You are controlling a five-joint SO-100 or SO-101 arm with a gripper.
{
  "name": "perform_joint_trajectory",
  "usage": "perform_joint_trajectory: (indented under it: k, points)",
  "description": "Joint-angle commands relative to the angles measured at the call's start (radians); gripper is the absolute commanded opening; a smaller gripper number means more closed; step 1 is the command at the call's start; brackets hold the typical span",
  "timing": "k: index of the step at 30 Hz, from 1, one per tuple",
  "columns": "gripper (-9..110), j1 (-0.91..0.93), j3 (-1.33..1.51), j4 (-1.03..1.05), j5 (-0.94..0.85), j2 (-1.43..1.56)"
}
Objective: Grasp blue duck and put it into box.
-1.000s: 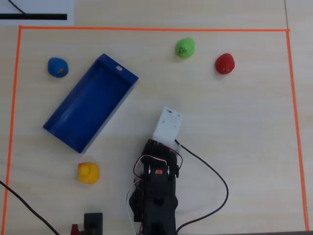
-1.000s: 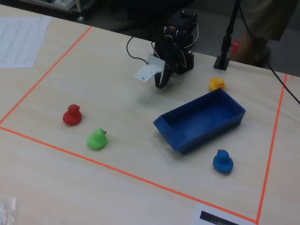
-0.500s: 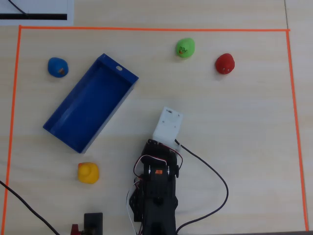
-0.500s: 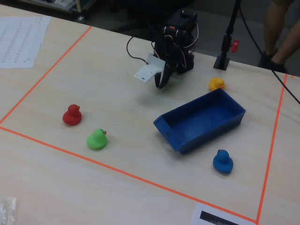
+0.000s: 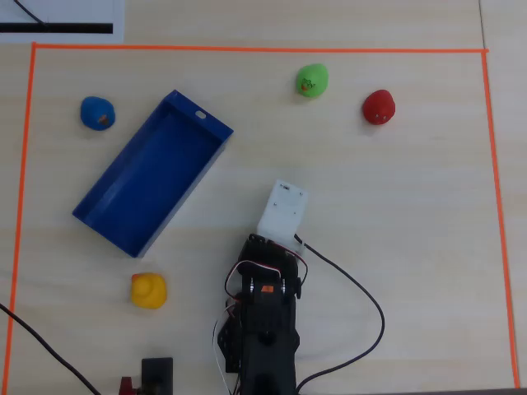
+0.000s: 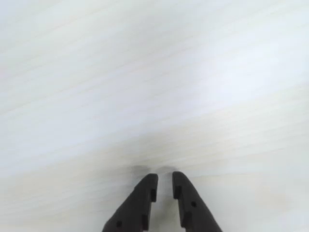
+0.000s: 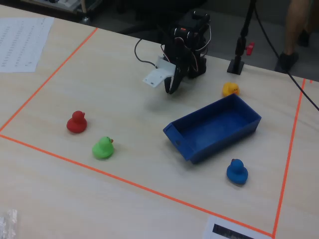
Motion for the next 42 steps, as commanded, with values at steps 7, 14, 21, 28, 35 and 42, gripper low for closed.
perform_joint_trajectory:
  k: [7, 14, 21, 28, 35, 42]
  points:
    - [0, 0.008, -0.002, 0.025, -0.005, -0.003]
    - [0, -0.003, -0.002, 0.025, -0.005, -0.003]
    - [0, -0.003, -0.002, 0.023, -0.005, -0.003]
    - [1, 0.009, -0.003, -0.015, -0.025, -0.006]
    - [12, 0.044, -0.379, -0.124, -0.043, -0.414]
    - [34, -0.086, -0.98, 0.005, -0.014, -0.775]
